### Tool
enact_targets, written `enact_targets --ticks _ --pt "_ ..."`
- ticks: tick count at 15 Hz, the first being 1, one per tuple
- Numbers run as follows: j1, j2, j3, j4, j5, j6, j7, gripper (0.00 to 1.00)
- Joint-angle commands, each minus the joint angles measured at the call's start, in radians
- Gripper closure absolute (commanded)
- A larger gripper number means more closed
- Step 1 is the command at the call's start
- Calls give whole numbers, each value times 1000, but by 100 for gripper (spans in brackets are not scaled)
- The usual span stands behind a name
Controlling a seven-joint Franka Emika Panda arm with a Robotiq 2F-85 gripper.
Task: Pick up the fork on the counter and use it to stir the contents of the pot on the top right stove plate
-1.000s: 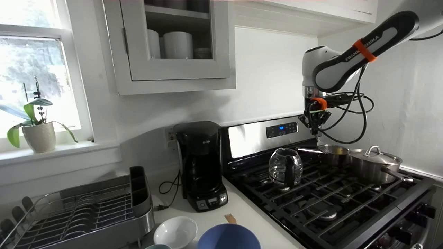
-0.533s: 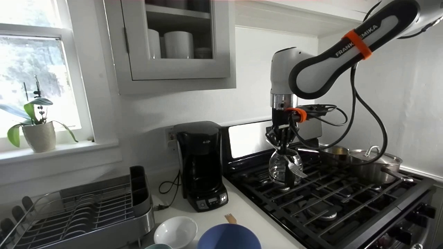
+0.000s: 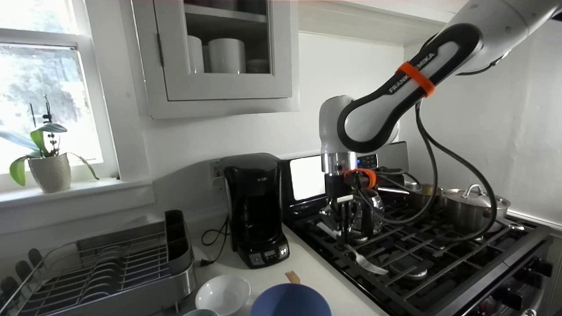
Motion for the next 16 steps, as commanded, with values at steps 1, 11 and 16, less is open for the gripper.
enact_targets --ticks 1,11,16 --pt "12 33 -14 20 14 -2 -18 86" --pt "-3 200 -19 161 92 -38 -64 97" --pt "-10 327 -40 255 132 -56 -84 97"
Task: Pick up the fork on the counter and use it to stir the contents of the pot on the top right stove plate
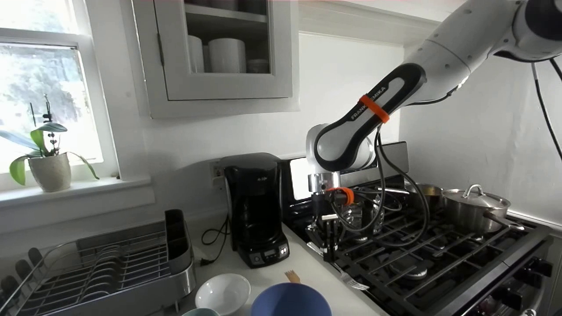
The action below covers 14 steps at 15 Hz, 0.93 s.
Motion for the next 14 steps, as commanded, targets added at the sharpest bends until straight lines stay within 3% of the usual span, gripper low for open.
enact_targets --ticks 1,11,12,13,14 --pt "-4 106 -20 102 40 -45 -33 97" --pt "-6 253 -46 227 53 -85 -17 96" --pt "-7 264 -47 238 54 -97 -18 93" --pt "-7 272 -47 248 55 -105 -18 62" --pt "-7 279 -48 256 55 -115 -18 60"
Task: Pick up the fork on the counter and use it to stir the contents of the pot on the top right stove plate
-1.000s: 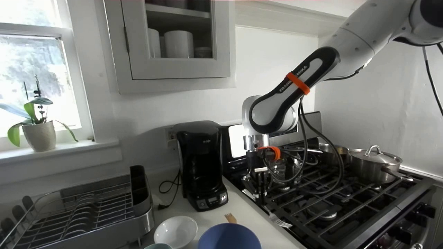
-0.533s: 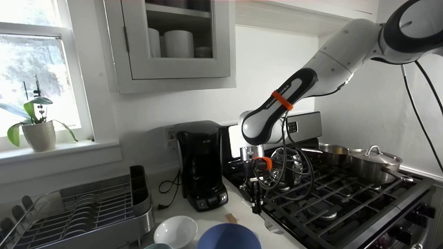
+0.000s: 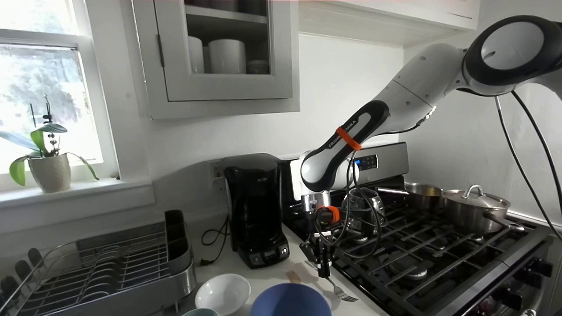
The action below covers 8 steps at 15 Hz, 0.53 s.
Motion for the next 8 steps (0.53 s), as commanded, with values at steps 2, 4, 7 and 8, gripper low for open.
enact_targets --ticks 2,4,7,8 --pt "2 41 -4 68 35 -68 -13 48" --pt "-2 24 3 63 44 -79 -20 34" --pt "-6 -50 9 27 60 -93 -24 13" --pt "-6 -88 6 4 61 -83 -18 5"
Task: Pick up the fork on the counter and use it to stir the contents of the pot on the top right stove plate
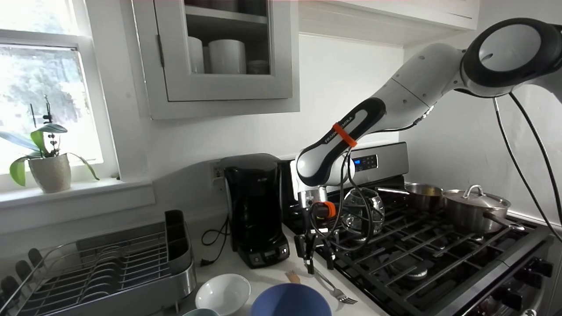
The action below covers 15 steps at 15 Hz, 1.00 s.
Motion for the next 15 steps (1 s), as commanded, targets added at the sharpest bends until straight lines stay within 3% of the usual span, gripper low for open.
enact_targets --ticks 1,2,5,9,15 --pt "-1 -142 -11 -76 24 -1 -3 1" --pt "-4 -187 -14 -106 18 -14 -6 0" --pt "-2 -365 -60 -250 -28 128 29 0" --pt "-30 -567 -127 -394 -179 178 54 0" --pt "-111 -856 -125 -532 -253 206 42 0"
